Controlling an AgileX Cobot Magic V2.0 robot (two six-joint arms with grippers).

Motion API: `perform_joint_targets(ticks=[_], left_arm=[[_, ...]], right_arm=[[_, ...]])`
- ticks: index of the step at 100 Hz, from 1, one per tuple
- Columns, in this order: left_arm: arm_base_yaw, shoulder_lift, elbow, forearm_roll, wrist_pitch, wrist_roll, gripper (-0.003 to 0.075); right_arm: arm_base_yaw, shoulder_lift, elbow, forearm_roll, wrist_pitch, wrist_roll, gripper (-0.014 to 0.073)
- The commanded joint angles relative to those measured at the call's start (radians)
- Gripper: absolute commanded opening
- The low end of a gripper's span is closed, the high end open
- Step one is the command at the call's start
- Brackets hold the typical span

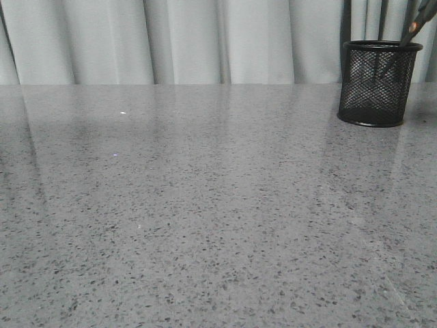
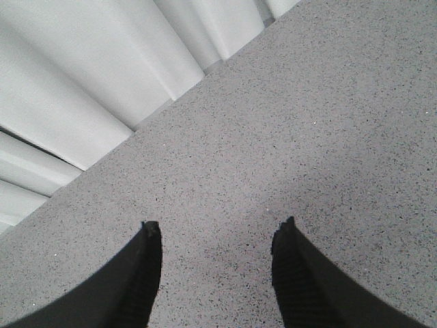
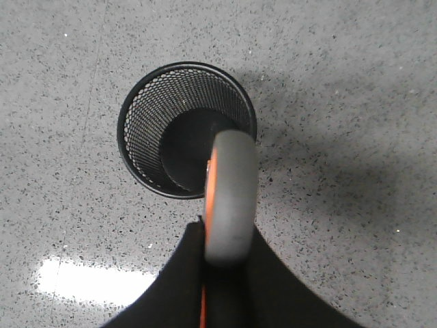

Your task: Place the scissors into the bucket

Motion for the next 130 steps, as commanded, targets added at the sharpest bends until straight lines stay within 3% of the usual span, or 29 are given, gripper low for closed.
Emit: perform_joint_targets(ticks=[1, 40, 62, 71, 95, 117, 130], left_arm=[[0.002, -0.021, -0.030, -0.018, -0.051, -0.010, 0.0345], [0.002, -0.021, -0.030, -0.018, -0.069, -0.010, 0.0345], [0.002, -0.021, -0.030, -0.018, -0.073, -0.010, 0.0345], [0.002, -0.021, -0.030, -0.018, -0.075, -0.010, 0.0345], [0.002, -0.021, -0.030, -0.005, -0.077, -0.010, 0.0345], [0.002, -0.021, -0.030, 0.003, -0.093, -0.010, 0.0342], [0.002, -0.021, -0.030, 0.003, -0.120, -0.010, 0.0242]], right_arm=[[-0.003, -0.011, -0.046, 0.027, -0.025, 0.003, -0.0055], [-0.003, 0.057, -0.105, 0.056, 0.007, -0.003, -0.0040], [-0.003, 0.057, -0.110, 0.070, 0.003, -0.011, 0.0185], [-0.003, 0.057, -0.113, 0.068, 0.003, -0.013, 0.0236], [-0.003, 0.033, -0.217, -0.005, 0.013, -0.013, 0.0237], [-0.003, -0.051, -0.270, 0.020, -0.047, -0.008, 0.0232], [-0.003, -0.100, -0.268, 0.099, -0.098, -0.008, 0.0144]])
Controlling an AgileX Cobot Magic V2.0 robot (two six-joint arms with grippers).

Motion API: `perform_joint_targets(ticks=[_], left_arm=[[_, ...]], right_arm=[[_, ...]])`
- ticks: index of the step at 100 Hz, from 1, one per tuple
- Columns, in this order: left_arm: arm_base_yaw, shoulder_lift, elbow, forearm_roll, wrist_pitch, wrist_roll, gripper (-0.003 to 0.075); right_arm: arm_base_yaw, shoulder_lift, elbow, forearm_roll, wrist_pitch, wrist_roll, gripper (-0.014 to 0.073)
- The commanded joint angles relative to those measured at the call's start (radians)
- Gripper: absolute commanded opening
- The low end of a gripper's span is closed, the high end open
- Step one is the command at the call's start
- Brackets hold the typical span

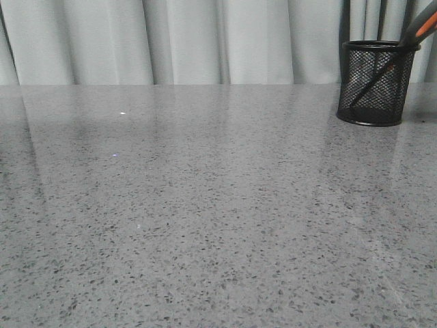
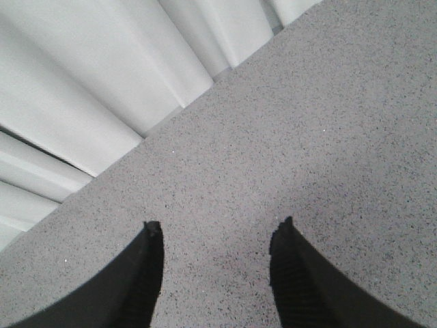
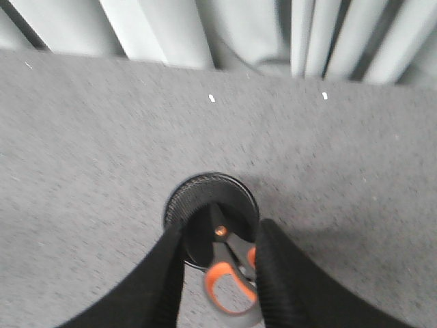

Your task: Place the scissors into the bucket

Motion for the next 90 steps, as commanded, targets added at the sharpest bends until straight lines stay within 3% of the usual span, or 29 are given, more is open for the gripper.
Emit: perform_joint_targets(ticks=[1, 17, 35, 47, 63, 90], left_arm=[[0.002, -0.021, -0.030, -0.007, -0.090, -0.010, 0.0233], [0.002, -0.019, -0.024, -0.007, -0.108, -0.010, -0.0024], [0.002, -0.032, 0.028, -0.007, -0.198, -0.012, -0.0021], [0.002, -0.090, 0.152, -0.007, -0.323, -0.032, -0.0021], [0.002, -0.224, 0.429, -0.007, -0.630, -0.072, -0.0020], [0.002, -0.514, 1.064, -0.081, -1.261, -0.099, -0.0020]], right_arm=[[-0.003, -0.074, -0.025, 0.076, -0.099, -0.005, 0.0135], [-0.003, -0.121, 0.002, 0.181, -0.168, -0.005, -0.0076], [-0.003, -0.223, 0.160, 0.210, -0.311, -0.036, -0.0069], [-0.003, -0.335, 0.341, 0.210, -0.466, -0.084, -0.0069], [-0.003, -0.525, 0.658, 0.210, -0.737, -0.167, -0.0069], [-0.003, -0.850, 1.217, 0.210, -1.116, -0.182, -0.0069]])
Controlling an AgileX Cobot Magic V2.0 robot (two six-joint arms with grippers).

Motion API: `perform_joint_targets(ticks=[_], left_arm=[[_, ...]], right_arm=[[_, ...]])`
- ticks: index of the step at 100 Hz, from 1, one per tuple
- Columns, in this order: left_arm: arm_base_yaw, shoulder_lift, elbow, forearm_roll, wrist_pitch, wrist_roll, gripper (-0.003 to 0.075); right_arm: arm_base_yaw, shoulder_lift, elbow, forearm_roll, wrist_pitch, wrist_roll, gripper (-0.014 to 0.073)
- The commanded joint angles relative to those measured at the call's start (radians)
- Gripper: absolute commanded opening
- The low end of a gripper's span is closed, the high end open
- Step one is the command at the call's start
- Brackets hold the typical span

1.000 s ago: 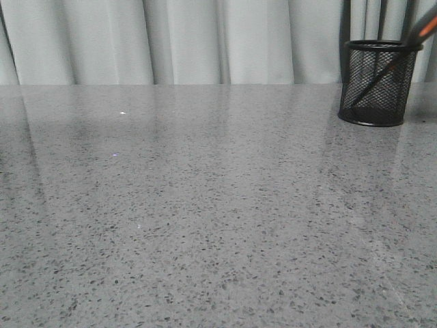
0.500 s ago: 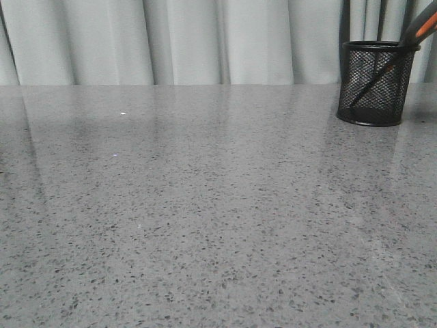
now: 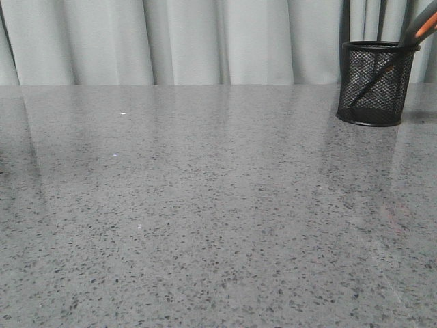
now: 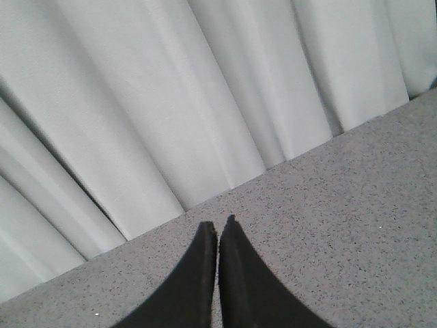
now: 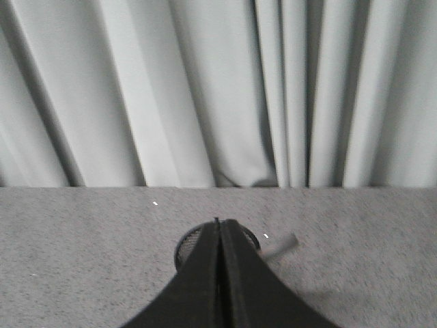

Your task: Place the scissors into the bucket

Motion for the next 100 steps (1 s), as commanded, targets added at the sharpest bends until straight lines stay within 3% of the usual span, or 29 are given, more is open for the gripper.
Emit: perform_joint_targets(ticks=[1, 14, 37, 56, 100], left_arm=[[0.002, -0.105, 0.168, -0.059, -0.302, -0.019, -0.0020], [0.002, -0.245, 0.428, -0.136, -0.474, -0.019, -0.0020], [0.002, -0.479, 0.684, -0.195, -0.537, -0.019, -0.0020], [0.002, -0.592, 0.715, -0.195, -0.557, -0.019, -0.0020], [0.002, -0.597, 0.717, -0.195, -0.553, -0.019, -0.0020]], right_arm=[[-0.003, -0.120, 0.143, 0.015, -0.200, -0.017, -0.0069], [-0.003, -0.277, 0.341, 0.015, -0.245, -0.017, -0.0069], [-0.003, -0.532, 0.541, 0.015, -0.231, -0.017, -0.0069], [-0.003, -0.634, 0.603, 0.015, -0.233, -0.017, -0.0069], [-0.003, -0.635, 0.605, 0.015, -0.231, -0.017, -0.0069]])
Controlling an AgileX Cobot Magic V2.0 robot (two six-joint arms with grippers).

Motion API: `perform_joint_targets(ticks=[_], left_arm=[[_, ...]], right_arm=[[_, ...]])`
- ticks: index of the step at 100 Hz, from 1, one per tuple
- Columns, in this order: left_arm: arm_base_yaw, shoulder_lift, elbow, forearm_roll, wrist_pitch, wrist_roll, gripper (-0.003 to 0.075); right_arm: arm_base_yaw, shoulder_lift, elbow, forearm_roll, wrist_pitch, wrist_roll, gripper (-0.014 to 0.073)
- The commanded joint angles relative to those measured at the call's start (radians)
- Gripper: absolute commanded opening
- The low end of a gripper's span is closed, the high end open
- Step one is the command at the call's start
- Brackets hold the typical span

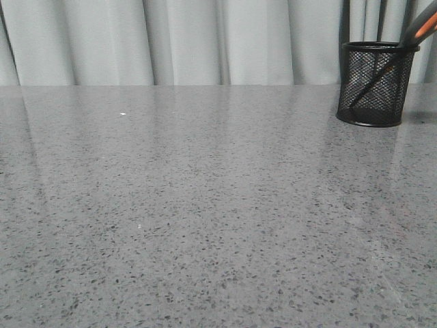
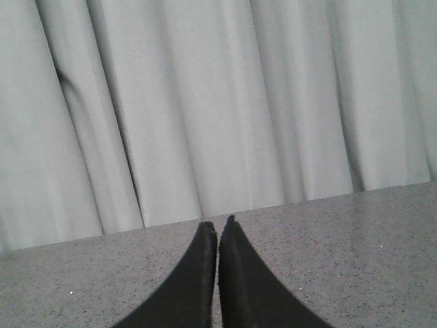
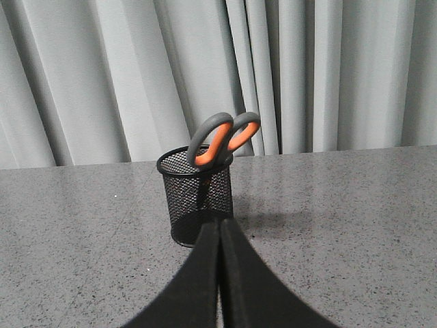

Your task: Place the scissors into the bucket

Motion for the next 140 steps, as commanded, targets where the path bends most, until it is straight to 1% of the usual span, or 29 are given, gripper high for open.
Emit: perform_joint_targets(ticks=[1, 50, 59, 65, 69, 76, 81, 88, 105, 112, 114, 118, 140], left_arm=[[0.002, 0.006, -0.027, -0.005, -0.068, -0.009, -0.0020], [0.002, 0.006, -0.026, -0.005, -0.069, -0.009, -0.0020], [0.006, -0.016, -0.023, 0.049, -0.037, -0.009, -0.0020], [0.022, -0.046, -0.011, 0.074, 0.004, -0.061, -0.0020], [0.040, -0.072, 0.001, 0.118, 0.028, -0.101, -0.0020], [0.082, -0.120, 0.036, 0.203, 0.081, -0.208, -0.0020], [0.114, -0.155, 0.065, 0.236, 0.127, -0.281, -0.0020], [0.150, -0.203, 0.098, 0.254, 0.184, -0.324, -0.0020], [0.207, -0.302, 0.158, 0.268, 0.218, -0.342, -0.0020], [0.230, -0.303, 0.174, 0.266, 0.218, -0.350, -0.0020], [0.236, -0.303, 0.174, 0.266, 0.242, -0.351, -0.0020], [0.245, -0.303, 0.174, 0.266, 0.251, -0.351, -0.0020], [0.248, -0.303, 0.174, 0.258, 0.239, -0.351, -0.0020]], right_arm=[[-0.003, 0.008, -0.027, 0.006, -0.081, -0.010, -0.0069], [-0.003, 0.008, -0.027, 0.006, -0.081, -0.010, -0.0069], [-0.003, 0.008, -0.027, 0.006, -0.081, -0.010, -0.0069], [-0.003, 0.008, -0.027, 0.006, -0.081, -0.010, -0.0069], [-0.003, 0.008, -0.027, 0.006, -0.081, -0.010, -0.0069], [-0.003, 0.008, -0.027, 0.006, -0.081, -0.010, -0.0069], [-0.003, 0.008, -0.027, 0.006, -0.081, -0.010, -0.0069], [-0.003, 0.008, -0.027, 0.006, -0.081, -0.010, -0.0069], [-0.003, 0.008, -0.027, 0.006, -0.081, -0.010, -0.0069], [-0.003, 0.008, -0.027, 0.006, -0.081, -0.010, -0.0069], [-0.003, 0.008, -0.027, 0.006, -0.081, -0.010, -0.0069], [-0.003, 0.008, -0.027, 0.006, -0.083, -0.010, -0.0069], [-0.003, 0.008, -0.027, 0.006, -0.081, -0.010, -0.0069]])
